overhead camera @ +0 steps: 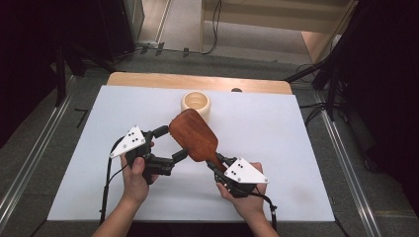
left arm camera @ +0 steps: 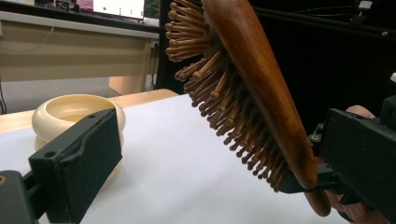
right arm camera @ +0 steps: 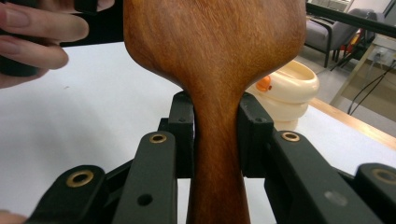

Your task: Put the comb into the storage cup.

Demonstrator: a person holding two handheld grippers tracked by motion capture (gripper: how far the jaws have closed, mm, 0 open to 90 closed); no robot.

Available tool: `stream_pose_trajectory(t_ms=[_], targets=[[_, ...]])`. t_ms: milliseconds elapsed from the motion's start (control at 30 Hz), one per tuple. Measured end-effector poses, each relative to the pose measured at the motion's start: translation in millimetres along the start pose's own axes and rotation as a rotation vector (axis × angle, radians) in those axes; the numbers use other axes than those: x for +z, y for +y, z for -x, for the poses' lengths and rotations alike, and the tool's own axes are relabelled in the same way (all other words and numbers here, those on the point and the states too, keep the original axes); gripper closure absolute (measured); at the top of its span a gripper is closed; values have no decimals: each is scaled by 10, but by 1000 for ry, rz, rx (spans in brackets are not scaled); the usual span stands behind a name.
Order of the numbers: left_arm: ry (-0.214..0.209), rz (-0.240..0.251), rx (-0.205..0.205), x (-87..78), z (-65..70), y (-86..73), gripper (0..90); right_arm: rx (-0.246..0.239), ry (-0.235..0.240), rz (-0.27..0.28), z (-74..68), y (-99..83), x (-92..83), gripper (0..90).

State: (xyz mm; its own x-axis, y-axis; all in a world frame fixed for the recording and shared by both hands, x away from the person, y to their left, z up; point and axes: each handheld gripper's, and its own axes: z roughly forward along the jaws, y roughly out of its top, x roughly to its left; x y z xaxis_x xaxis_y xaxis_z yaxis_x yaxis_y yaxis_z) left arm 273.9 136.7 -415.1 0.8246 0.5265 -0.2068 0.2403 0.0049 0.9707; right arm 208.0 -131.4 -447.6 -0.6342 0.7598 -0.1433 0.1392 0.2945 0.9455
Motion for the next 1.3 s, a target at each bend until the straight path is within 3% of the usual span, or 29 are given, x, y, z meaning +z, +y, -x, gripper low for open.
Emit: stream_pose_trajectory(t_ms=[333, 600, 800, 1000, 1300], targets=[[-7, 2, -19, 68, 34, -4, 0, -6, 8, 11, -82, 10, 16, 697], [-28, 12, -67, 130, 42, -3, 0, -10, 20, 19, -132, 22, 18, 697], [-30, 16, -79, 163, 65, 7, 4, -16, 26, 26, -169, 33, 23, 697], [-21, 14, -107, 197, 89, 8, 75, -16, 30, 29, -214, 38, 29, 697], [-29, 22, -131, 192, 97, 13, 282, -18, 32, 23, -276, 15, 72, 697]])
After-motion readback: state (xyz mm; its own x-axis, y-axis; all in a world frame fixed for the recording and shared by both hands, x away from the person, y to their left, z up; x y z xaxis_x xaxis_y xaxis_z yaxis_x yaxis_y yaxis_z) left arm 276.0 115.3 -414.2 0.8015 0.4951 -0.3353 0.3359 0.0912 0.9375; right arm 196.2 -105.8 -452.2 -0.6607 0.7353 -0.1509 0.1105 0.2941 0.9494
